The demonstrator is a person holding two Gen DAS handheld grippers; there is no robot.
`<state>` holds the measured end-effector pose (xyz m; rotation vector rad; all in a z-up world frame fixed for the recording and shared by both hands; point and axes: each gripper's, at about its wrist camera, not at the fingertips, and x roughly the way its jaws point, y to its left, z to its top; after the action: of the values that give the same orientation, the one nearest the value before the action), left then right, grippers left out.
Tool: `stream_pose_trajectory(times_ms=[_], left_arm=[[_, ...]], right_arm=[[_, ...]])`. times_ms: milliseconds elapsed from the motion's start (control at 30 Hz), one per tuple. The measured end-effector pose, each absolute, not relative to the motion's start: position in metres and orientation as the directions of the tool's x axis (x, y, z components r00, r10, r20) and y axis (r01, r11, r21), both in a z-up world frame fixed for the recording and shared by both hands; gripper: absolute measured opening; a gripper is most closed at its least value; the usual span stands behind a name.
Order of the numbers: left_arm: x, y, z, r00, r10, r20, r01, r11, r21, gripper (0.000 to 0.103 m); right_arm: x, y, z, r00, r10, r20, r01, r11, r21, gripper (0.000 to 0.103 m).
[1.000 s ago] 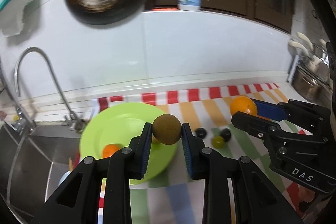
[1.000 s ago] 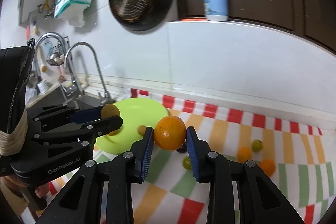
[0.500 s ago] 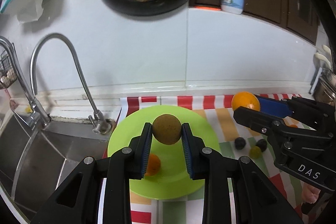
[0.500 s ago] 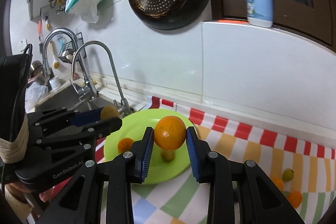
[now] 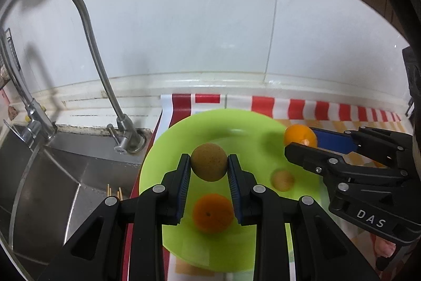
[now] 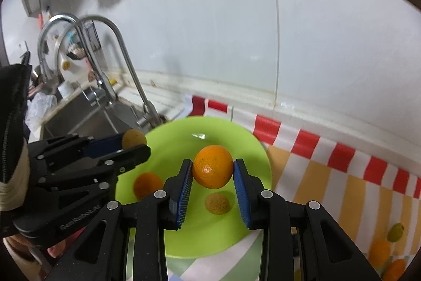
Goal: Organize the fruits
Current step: 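Carry both held fruits onto the green plate and open both tools, then withdraw both open tools from the plate toward the remaining fruits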
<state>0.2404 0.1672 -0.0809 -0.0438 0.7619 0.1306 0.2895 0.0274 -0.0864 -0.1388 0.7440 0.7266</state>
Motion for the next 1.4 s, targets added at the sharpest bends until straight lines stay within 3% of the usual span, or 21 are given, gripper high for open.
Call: stream_pose_trajectory(times_ms=[400, 500, 667, 1033, 1400], left_arm=[[0.265, 0.177, -0.103, 0.668, 0.086, -0.739, -0.125, 0.992, 0.003, 0.028], [0.263, 0.177, -0.101, 0.671, 0.088, -0.736, -0.128, 0.992, 0.002, 0.037], [0.256, 0.175, -0.092, 0.684, 0.108, -0.721, -0.144, 0.989, 0.012, 0.037], [0.210, 0.148, -0.053, 0.746, 0.120, -0.655, -0.135, 0.990, 0.027, 0.037], [0.171, 0.111, -0.020, 0.808, 0.072, -0.585, -0.080, 0.997, 0.012, 0.049]], right_arm=[[0.315, 0.045, -0.114, 0.453, 0.531, -0.716, -0.641, 0.752, 0.153, 0.033], [0.317, 0.044, -0.115, 0.450, 0.531, -0.718, -0.636, 0.755, 0.160, 0.033], [0.316, 0.042, -0.111, 0.457, 0.537, -0.709, -0.642, 0.751, 0.155, 0.033], [0.277, 0.010, -0.075, 0.531, 0.557, -0.639, -0.628, 0.764, 0.144, 0.033], [0.231, -0.041, -0.034, 0.615, 0.559, -0.557, -0.590, 0.794, 0.145, 0.035]])
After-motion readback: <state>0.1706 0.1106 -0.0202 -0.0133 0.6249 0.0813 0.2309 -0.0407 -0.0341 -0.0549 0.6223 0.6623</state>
